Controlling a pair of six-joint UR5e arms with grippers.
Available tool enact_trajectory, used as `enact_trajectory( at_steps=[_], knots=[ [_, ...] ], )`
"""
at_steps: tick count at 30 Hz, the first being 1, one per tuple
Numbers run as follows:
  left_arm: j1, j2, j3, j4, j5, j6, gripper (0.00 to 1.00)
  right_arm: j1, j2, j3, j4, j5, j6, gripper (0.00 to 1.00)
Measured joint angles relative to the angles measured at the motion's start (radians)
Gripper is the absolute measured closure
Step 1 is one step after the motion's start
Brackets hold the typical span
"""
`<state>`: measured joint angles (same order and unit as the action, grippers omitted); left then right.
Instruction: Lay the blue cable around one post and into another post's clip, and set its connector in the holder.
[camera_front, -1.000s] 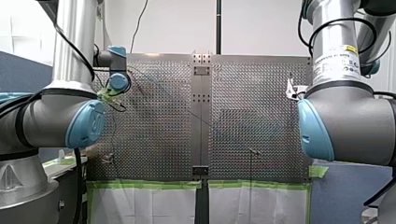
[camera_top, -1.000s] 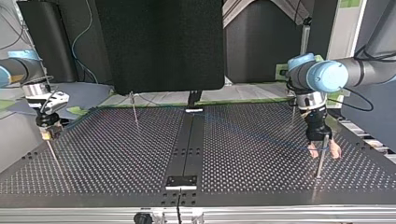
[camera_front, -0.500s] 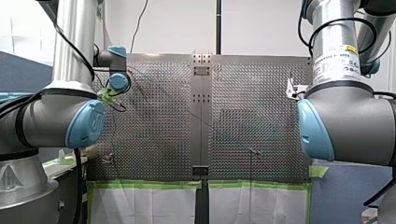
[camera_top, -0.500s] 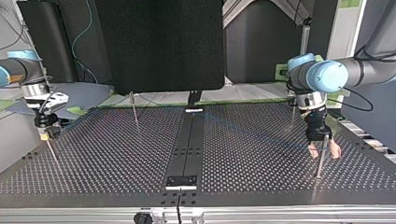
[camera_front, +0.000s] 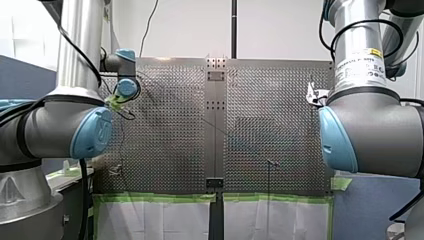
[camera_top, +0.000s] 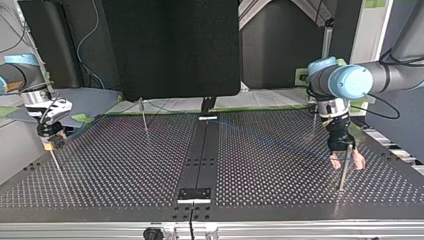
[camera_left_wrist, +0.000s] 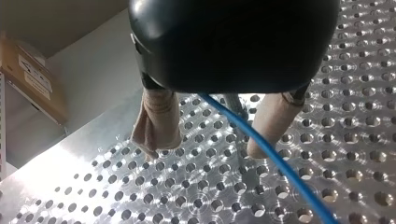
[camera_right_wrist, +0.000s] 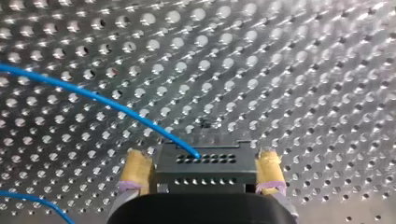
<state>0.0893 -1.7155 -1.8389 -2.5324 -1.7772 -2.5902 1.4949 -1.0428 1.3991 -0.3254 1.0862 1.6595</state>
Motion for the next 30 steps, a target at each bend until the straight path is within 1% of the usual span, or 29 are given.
enact_trajectory(
  at_steps=[24, 30],
  knots=[
    [-0.001, 0.000, 0.000, 0.000, 0.000, 0.004, 0.00, 0.000, 0.001, 0.002, 0.000, 0.000, 0.000, 0.00],
    [-0.001, 0.000, 0.000, -0.002, -0.001, 0.015, 0.00, 0.000, 0.001, 0.002, 0.000, 0.000, 0.000, 0.00]
  ],
)
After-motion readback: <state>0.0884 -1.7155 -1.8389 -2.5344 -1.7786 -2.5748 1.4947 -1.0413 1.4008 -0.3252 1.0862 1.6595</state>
